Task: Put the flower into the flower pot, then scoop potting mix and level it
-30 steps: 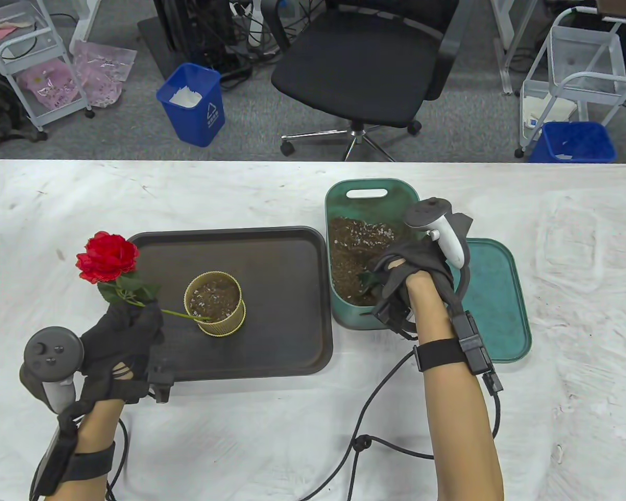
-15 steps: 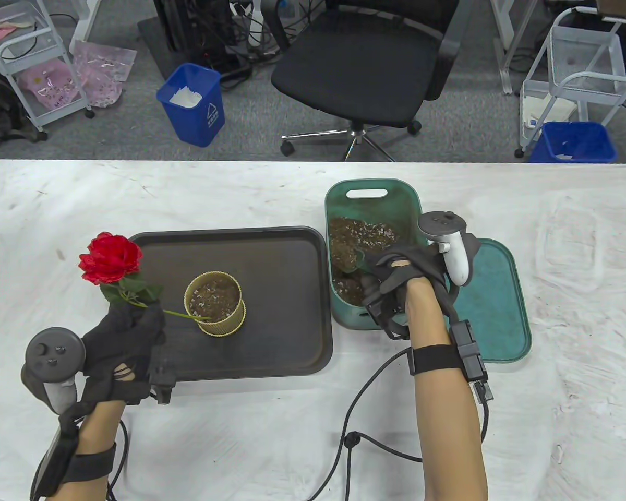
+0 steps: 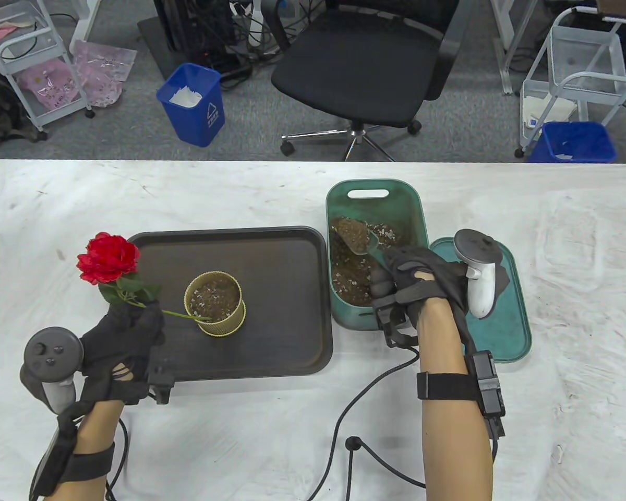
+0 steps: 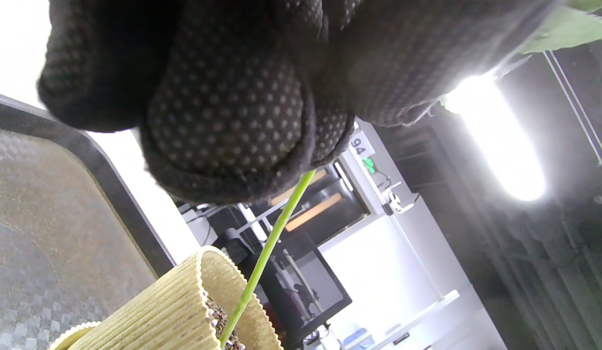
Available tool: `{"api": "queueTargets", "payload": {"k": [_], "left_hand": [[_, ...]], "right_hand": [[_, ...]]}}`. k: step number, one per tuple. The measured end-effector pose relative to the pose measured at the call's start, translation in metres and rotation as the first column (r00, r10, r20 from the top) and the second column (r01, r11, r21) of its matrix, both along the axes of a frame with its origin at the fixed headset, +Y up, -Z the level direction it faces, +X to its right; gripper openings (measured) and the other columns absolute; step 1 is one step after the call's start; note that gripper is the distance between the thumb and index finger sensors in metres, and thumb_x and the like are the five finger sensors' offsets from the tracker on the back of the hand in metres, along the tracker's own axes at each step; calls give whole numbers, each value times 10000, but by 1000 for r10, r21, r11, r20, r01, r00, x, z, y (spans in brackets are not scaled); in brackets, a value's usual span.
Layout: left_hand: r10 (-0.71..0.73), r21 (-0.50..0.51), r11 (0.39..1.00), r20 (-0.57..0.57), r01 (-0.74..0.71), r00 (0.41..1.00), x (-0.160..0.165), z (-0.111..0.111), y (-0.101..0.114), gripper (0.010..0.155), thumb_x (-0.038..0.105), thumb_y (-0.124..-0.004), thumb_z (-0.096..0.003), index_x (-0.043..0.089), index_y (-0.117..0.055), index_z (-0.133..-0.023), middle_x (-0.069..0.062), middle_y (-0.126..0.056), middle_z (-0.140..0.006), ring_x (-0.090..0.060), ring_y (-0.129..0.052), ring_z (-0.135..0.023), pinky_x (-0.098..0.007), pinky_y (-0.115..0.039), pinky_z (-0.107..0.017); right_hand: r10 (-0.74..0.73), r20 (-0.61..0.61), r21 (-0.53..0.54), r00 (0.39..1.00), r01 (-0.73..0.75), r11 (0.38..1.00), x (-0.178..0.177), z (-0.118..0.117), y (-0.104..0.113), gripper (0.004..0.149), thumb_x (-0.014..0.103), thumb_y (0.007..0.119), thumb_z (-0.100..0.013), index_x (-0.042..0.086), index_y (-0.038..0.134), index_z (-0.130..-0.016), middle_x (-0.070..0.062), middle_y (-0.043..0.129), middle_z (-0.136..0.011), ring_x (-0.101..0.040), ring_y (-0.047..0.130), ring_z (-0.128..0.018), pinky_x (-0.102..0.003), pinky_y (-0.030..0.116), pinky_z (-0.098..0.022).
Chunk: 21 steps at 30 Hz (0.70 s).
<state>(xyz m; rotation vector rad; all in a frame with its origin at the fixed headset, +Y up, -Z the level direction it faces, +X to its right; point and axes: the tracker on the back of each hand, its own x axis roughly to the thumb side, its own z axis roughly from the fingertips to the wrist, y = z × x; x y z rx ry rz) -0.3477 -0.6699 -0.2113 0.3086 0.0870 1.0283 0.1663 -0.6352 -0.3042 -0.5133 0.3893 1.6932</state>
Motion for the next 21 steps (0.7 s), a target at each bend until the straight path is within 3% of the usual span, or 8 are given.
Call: {"api": "queueTargets", "payload": {"k": [6, 11, 21], "left_hand": [[-2, 1, 1000, -1, 2, 1000, 0, 0, 0, 454, 454, -890, -389, 195, -886, -762, 37, -1037, -579, -147, -1133, -230, -346, -967, -281], [-3, 1, 1000, -1, 3, 1000, 0, 0, 0, 454, 454, -890, -389, 194, -886, -762, 37, -1037, -580, -149, -1133, -230, -346, -967, -282], [-1, 1, 1000, 2, 1, 1000, 0, 0, 0, 453, 454, -891, -390, 195, -886, -762, 36, -1036, -581, -149, -1133, -232, -346, -967, -283]], "right_hand": [[-35, -65, 76, 997, 40, 996, -16, 10, 18, 526, 331, 751, -426, 7, 749, -840, -152, 998, -567, -236, 1088, -185, -336, 958, -51], [-43, -189, 115, 981, 66, 991, -50, 17, 27, 528, 334, 754, -427, 6, 748, -840, -153, 999, -568, -234, 1091, -187, -333, 962, -52], [-51, -401, 106, 915, 102, 989, -130, 26, 18, 530, 336, 756, -431, 4, 745, -843, -157, 997, -572, -236, 1094, -193, -332, 966, -55]]}}
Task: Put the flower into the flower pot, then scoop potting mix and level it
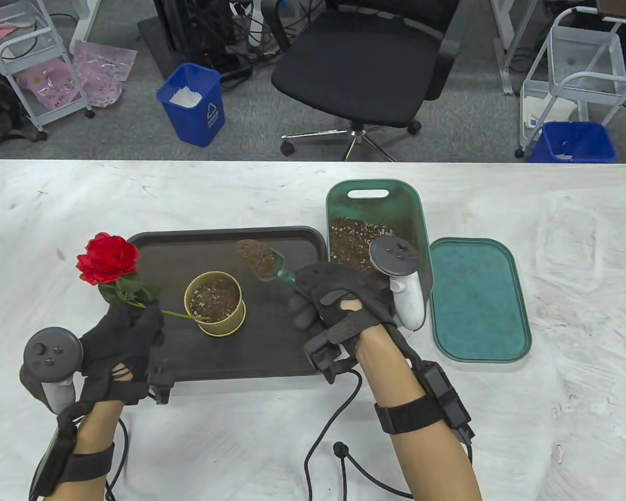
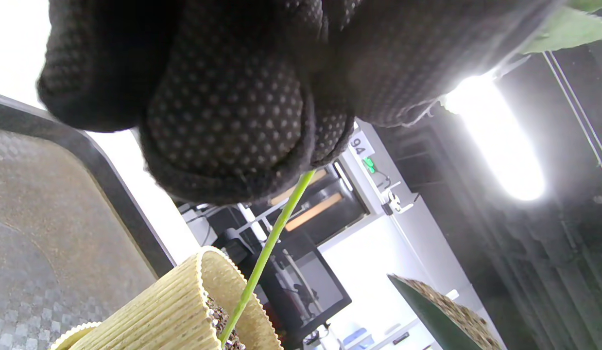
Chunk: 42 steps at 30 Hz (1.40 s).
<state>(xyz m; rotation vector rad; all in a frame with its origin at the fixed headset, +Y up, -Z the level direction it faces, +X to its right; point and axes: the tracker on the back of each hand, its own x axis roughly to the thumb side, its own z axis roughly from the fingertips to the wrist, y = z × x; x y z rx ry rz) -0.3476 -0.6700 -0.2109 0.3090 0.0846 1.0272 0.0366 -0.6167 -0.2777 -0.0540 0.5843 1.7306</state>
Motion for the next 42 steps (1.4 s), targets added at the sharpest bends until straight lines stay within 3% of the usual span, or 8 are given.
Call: {"api": "queueTargets", "payload": {"k": [12, 18, 20, 24, 31, 36, 38, 42], "left_hand": [[-4, 1, 1000, 0, 4, 1000, 0, 0, -1, 452, 453, -891, -390, 196, -886, -762, 37, -1036, -581, -148, -1133, -231, -345, -967, -282], [-2, 1, 1000, 0, 2, 1000, 0, 0, -1, 453, 454, -890, -390, 195, -885, -762, 36, -1036, -580, -148, -1133, -230, -345, -967, -281], [-1, 1, 1000, 1, 1, 1000, 0, 0, -1, 453, 454, -890, -390, 196, -885, -762, 36, -1036, -580, -146, -1133, -231, -345, -967, -280], [0, 0, 1000, -1, 0, 1000, 0, 0, -1, 454, 454, -891, -389, 195, -886, -761, 38, -1037, -579, -147, -1133, -230, -346, -967, -282], [-4, -3, 1000, -6, 4, 1000, -2, -1, -1, 454, 455, -890, -389, 194, -887, -761, 38, -1036, -580, -148, -1133, -231, -346, -967, -281], [-9, -1, 1000, -4, 9, 1000, -1, -1, -1, 453, 454, -891, -390, 195, -887, -761, 34, -1037, -579, -148, -1133, -231, -347, -970, -269], [-10, -1, 1000, -4, 10, 1000, -2, -1, -1, 453, 453, -892, -390, 194, -886, -762, 36, -1037, -579, -148, -1133, -230, -346, -967, -282], [-13, 0, 1000, -4, 13, 1000, -2, -1, -1, 454, 453, -892, -389, 194, -887, -761, 37, -1037, -579, -148, -1133, -230, -348, -970, -269]], "right_hand": [[163, -99, -30, 982, -167, 986, -56, -5, -36, 530, 333, 757, -430, 4, 742, -846, -161, 995, -579, -244, 1093, -199, -340, 965, -62], [360, -103, 75, 927, -354, 932, -74, -4, -35, 524, 335, 773, -426, 8, 760, -835, -163, 1004, -562, -245, 1091, -174, -343, 959, -45], [466, -67, 161, 882, -451, 878, -80, -1, -28, 509, 340, 795, -423, 23, 790, -821, -155, 1020, -533, -239, 1084, -140, -340, 949, -19], [666, 8, 355, 746, -625, 695, -97, 3, -14, 481, 357, 827, -411, 62, 849, -791, -134, 1046, -473, -221, 1067, -71, -326, 927, 34], [789, 112, 577, 603, -687, 443, -117, 25, 0, 495, 340, 839, -395, 63, 830, -805, -137, 1035, -524, -252, 1075, -144, -362, 936, -31], [848, 181, 644, 499, -711, 281, -124, 32, 9, 531, 321, 862, -375, 72, 794, -840, -128, 1014, -578, -252, 1077, -211, -369, 945, -87], [857, 193, 650, 477, -717, 253, -124, 32, 10, 533, 323, 862, -374, 76, 794, -841, -124, 1013, -583, -251, 1078, -218, -370, 946, -92], [854, 192, 640, 484, -721, 266, -117, 33, 12, 532, 322, 862, -374, 77, 795, -840, -125, 1013, -583, -255, 1077, -218, -374, 945, -94]]}}
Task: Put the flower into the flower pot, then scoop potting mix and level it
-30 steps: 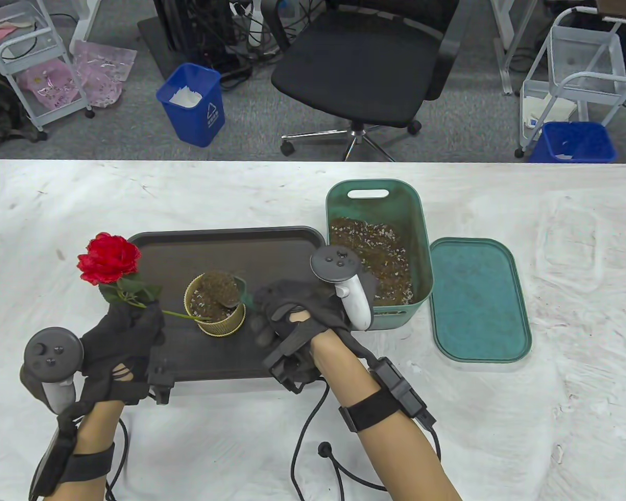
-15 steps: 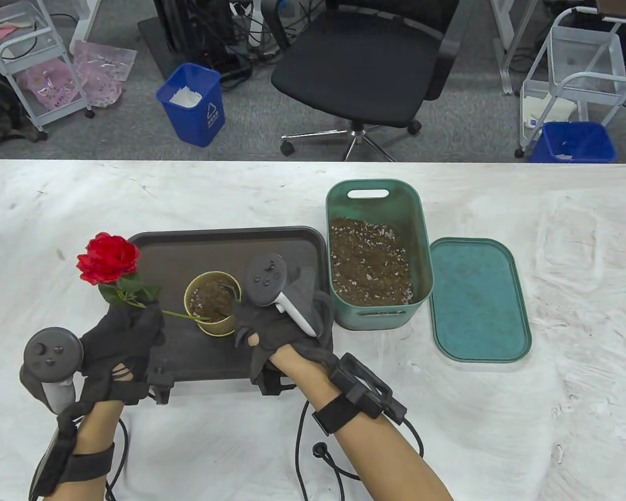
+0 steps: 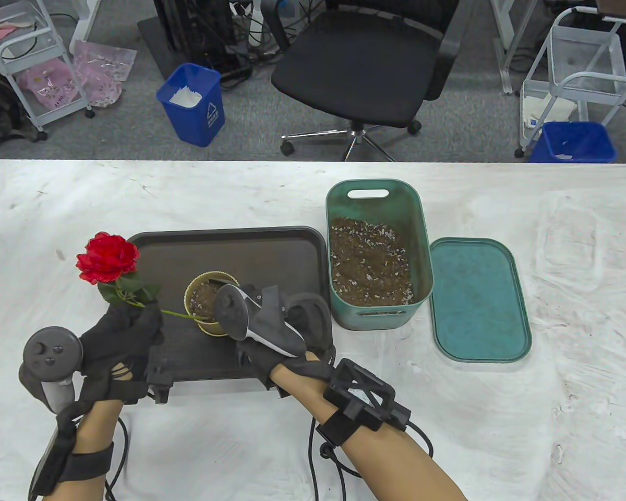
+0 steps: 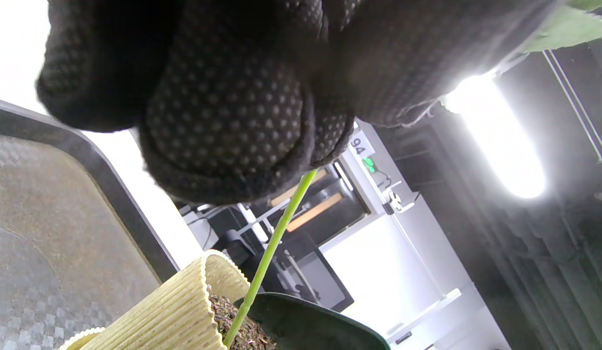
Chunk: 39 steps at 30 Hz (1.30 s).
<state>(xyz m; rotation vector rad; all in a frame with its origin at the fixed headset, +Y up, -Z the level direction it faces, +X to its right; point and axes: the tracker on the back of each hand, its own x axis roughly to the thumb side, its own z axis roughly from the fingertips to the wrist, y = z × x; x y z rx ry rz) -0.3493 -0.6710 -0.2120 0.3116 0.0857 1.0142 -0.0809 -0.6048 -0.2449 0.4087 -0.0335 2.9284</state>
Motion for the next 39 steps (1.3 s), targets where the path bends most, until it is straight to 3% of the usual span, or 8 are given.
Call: {"api": "queueTargets", "payload": {"k": [8, 12, 15, 21, 25, 32, 39], "left_hand": [[-5, 1, 1000, 3, 5, 1000, 0, 0, 0, 454, 453, -892, -388, 193, -888, -761, 36, -1038, -578, -149, -1133, -229, -347, -970, -269], [-4, 1, 1000, 4, 4, 1000, 0, 0, 0, 453, 453, -891, -389, 194, -887, -761, 34, -1037, -580, -149, -1133, -230, -348, -970, -268], [0, 0, 1000, 3, 0, 1000, 0, 0, 0, 454, 453, -891, -389, 194, -886, -761, 36, -1037, -579, -149, -1133, -229, -347, -970, -269], [-5, 0, 1000, -8, 5, 1000, 0, 1, 0, 453, 453, -892, -388, 193, -888, -760, 35, -1038, -578, -148, -1133, -228, -348, -970, -268], [4, -3, 1000, -14, -4, 1000, 0, 1, -1, 453, 453, -891, -388, 194, -888, -760, 36, -1037, -578, -149, -1133, -229, -348, -970, -269], [10, -12, 1000, -22, -10, 1000, -3, 0, -2, 455, 454, -891, -388, 193, -888, -761, 35, -1038, -578, -149, -1133, -229, -347, -970, -268], [11, -15, 1000, -21, -12, 1000, -3, 0, -1, 456, 452, -892, -387, 191, -888, -760, 37, -1039, -576, -150, -1132, -227, -348, -969, -265]], "right_hand": [[-54, 113, 88, 992, 44, 995, 48, -6, 40, 529, 323, 856, -375, 77, 796, -839, -126, 1014, -580, -256, 1076, -217, -377, 944, -93], [-132, 270, 135, 954, 98, 986, 99, -23, 65, 527, 324, 855, -377, 77, 795, -840, -128, 1012, -580, -258, 1074, -217, -377, 942, -92], [-189, 384, 127, 904, 151, 980, 134, -39, 69, 524, 320, 854, -381, 72, 796, -839, -135, 1011, -578, -264, 1071, -215, -383, 938, -92], [-123, 538, 106, 834, 78, 991, 178, -79, 60, 523, 321, 850, -384, 72, 798, -841, -136, 1009, -584, -270, 1070, -220, -388, 936, -97], [-71, 576, -46, 814, 119, 992, 193, -116, 41, 518, 312, 845, -389, 80, 793, -849, -143, 1004, -601, -288, 1069, -245, -403, 935, -117], [88, 560, -236, 824, 57, 970, 188, -151, -2, 512, 306, 847, -388, 115, 798, -860, -132, 1003, -641, -314, 1070, -299, -423, 938, -159], [149, 543, -298, 827, 24, 954, 177, -169, -20, 506, 305, 846, -389, 137, 800, -864, -121, 1004, -662, -324, 1071, -329, -432, 938, -182]]}}
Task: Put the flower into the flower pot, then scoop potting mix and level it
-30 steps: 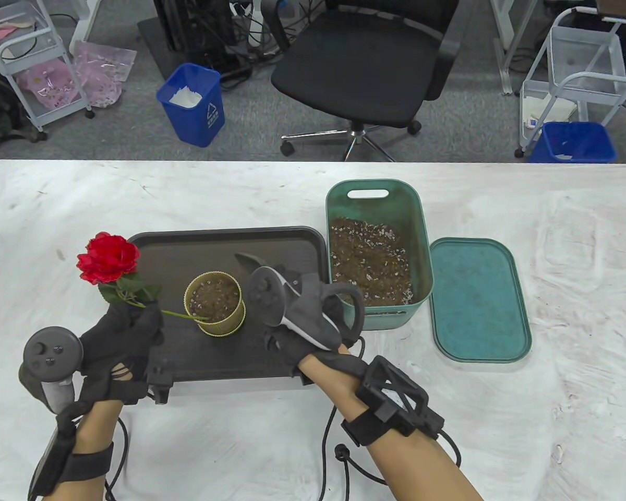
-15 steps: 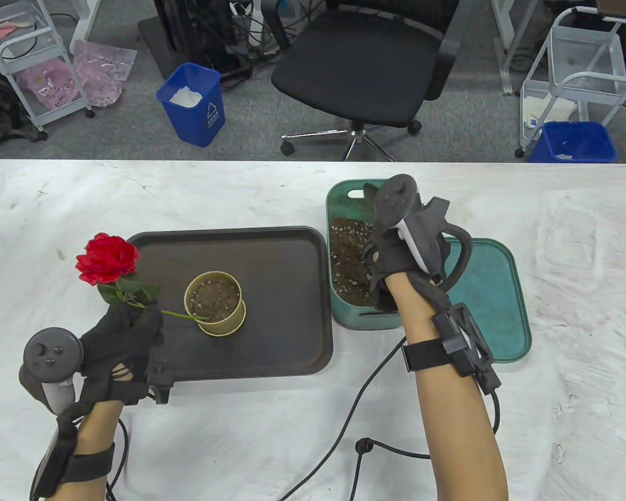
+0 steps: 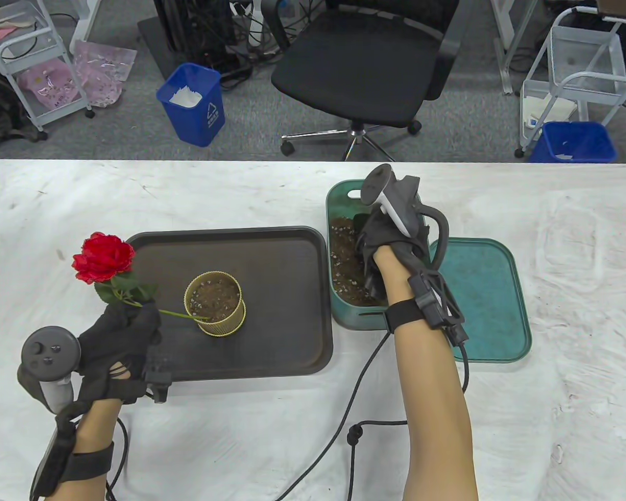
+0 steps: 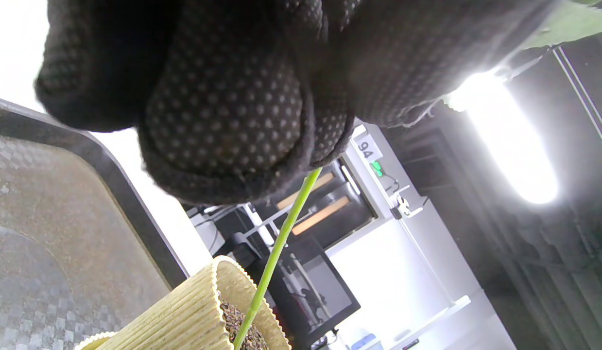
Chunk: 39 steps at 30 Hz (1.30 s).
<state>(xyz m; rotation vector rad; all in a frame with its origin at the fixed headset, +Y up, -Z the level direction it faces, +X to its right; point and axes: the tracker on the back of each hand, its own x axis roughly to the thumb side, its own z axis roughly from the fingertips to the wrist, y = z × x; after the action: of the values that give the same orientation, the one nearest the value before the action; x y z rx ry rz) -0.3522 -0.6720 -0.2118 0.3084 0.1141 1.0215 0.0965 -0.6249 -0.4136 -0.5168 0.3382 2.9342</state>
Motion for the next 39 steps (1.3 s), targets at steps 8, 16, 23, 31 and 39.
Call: {"api": "queueTargets", "payload": {"k": [8, 16, 23, 31, 39], "left_hand": [[-2, 0, 1000, -4, 2, 1000, 0, 0, 0, 454, 452, -892, -386, 192, -890, -759, 35, -1039, -576, -150, -1133, -227, -348, -969, -267], [-1, -1, 1000, -2, 1, 1000, -1, 0, 0, 454, 451, -893, -386, 191, -891, -758, 34, -1039, -575, -152, -1132, -226, -350, -969, -267], [0, -1, 1000, 2, 0, 1000, -1, -1, 0, 453, 451, -893, -387, 192, -890, -758, 35, -1039, -575, -151, -1133, -227, -350, -969, -266], [-1, -2, 1000, 4, 1, 1000, 0, -1, 0, 454, 451, -893, -386, 190, -891, -758, 33, -1039, -576, -152, -1133, -226, -349, -969, -266], [-6, 3, 1000, 10, 6, 1000, 0, -1, 0, 454, 452, -892, -386, 191, -891, -758, 33, -1040, -574, -152, -1133, -226, -350, -970, -266]], "right_hand": [[-25, -12, -138, 1000, 23, 990, -4, -8, -21, 514, 304, 838, -391, 143, 790, -877, -115, 1005, -669, -323, 1073, -341, -433, 941, -193], [-310, 99, -416, 946, 322, 850, 2, -9, -45, 572, 310, 785, -411, -9, 703, -878, -156, 976, -620, -279, 1079, -279, -388, 946, -144], [-528, 199, -440, 825, 557, 704, 10, -7, -48, 574, 323, 750, -417, -37, 699, -861, -146, 978, -592, -247, 1080, -248, -353, 948, -117], [-686, 249, -359, 684, 723, 590, 29, 14, -31, 563, 312, 725, -417, -31, 698, -862, -142, 975, -595, -244, 1083, -249, -347, 955, -111], [-788, 296, -235, 539, 841, 487, 42, 40, -22, 555, 300, 713, -419, -28, 692, -867, -154, 969, -604, -254, 1083, -255, -350, 959, -110]]}}
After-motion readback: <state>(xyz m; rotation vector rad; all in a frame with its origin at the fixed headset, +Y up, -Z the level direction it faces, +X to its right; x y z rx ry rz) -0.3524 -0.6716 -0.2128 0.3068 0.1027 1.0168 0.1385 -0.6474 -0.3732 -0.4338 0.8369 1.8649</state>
